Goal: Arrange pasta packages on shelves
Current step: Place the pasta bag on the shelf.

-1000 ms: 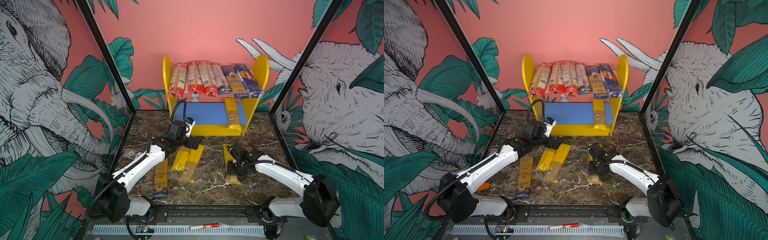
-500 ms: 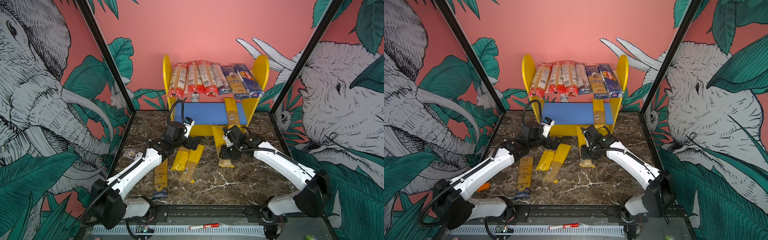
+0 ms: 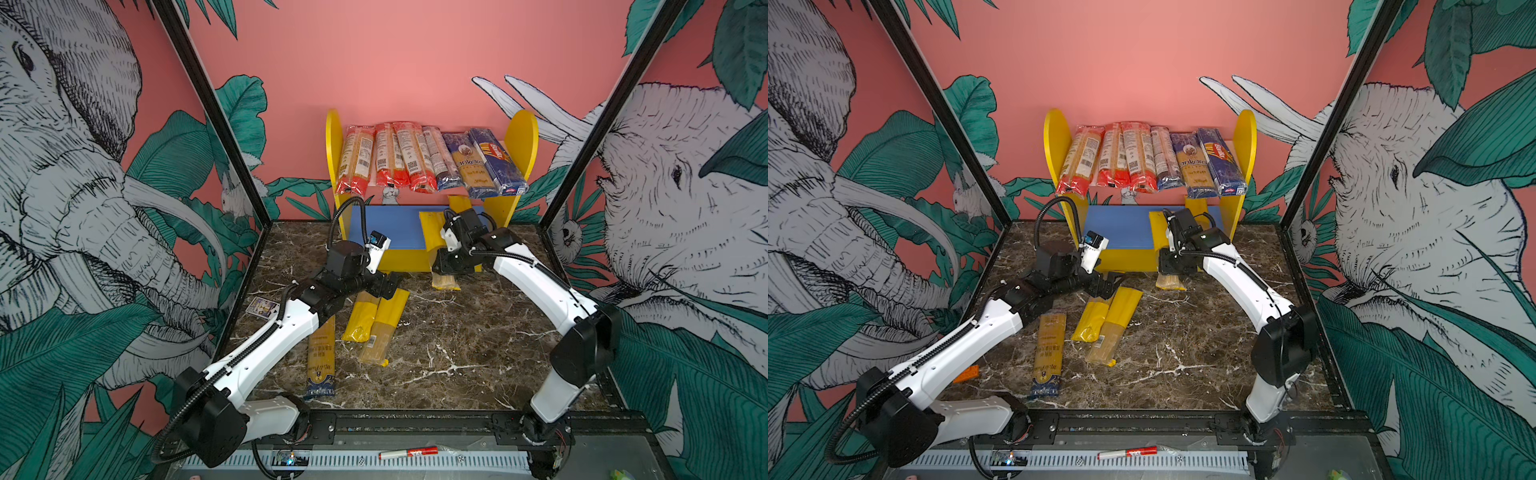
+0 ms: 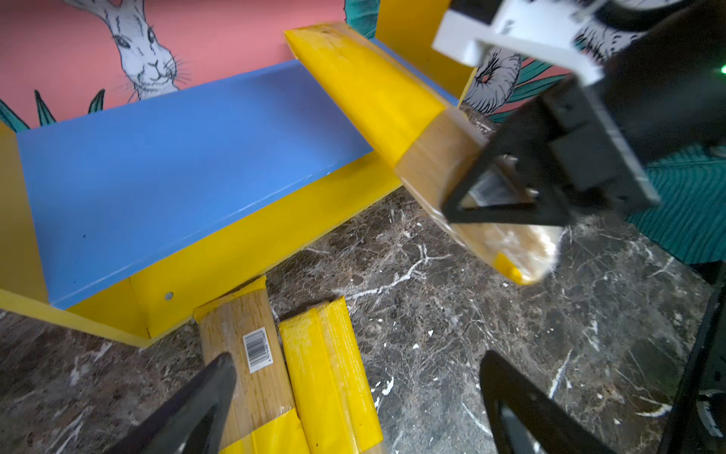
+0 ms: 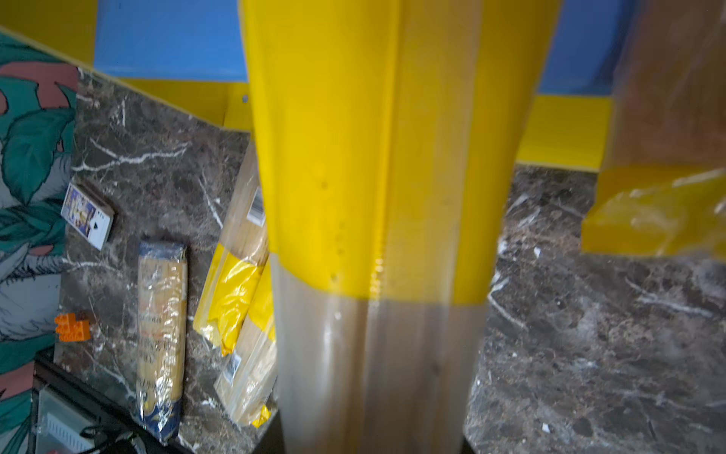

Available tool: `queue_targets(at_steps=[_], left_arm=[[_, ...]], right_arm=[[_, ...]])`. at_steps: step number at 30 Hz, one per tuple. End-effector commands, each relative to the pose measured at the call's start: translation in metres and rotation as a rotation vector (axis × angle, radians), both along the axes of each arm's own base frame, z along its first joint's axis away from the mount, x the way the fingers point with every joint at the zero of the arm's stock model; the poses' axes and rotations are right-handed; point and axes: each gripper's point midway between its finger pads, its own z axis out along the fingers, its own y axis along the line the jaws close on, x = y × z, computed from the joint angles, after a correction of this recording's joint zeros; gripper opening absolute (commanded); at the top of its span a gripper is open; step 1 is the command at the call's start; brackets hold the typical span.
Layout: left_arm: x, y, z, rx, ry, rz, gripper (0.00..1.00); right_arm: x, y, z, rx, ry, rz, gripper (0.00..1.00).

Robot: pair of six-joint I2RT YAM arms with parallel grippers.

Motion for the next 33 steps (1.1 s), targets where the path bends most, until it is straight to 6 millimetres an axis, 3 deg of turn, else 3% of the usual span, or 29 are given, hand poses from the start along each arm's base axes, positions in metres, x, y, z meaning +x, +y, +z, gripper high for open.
queue_targets(at_steps=[1, 10, 15, 24, 33], left_arm=[[0.0, -0.009, 0.028, -0.032, -0.058, -0.047, 0.98], [0.016, -0.013, 0.031, -0.016, -0.073, -0.017, 0.97], [0.022, -0.012, 0.031, -0.001, -0.072, 0.006, 0.97], [0.025, -0.004, 0.031, 0.029, -0.063, 0.047, 0.98], [0.021, 0.008, 0.031, 0.062, -0.056, 0.09, 0.97]], right_arm=[[0.045, 0.013, 0.058, 0.072, -0.223, 0.048, 0.0], [0.107, 0.004, 0.066, 0.073, -0.288, 0.002, 0.0], [0.129, -0.002, 0.051, 0.05, -0.268, -0.021, 0.0], [0.152, -0.033, 0.029, -0.028, -0.265, -0.134, 0.0], [0.163, -0.057, 0.014, -0.09, -0.243, -0.189, 0.0]])
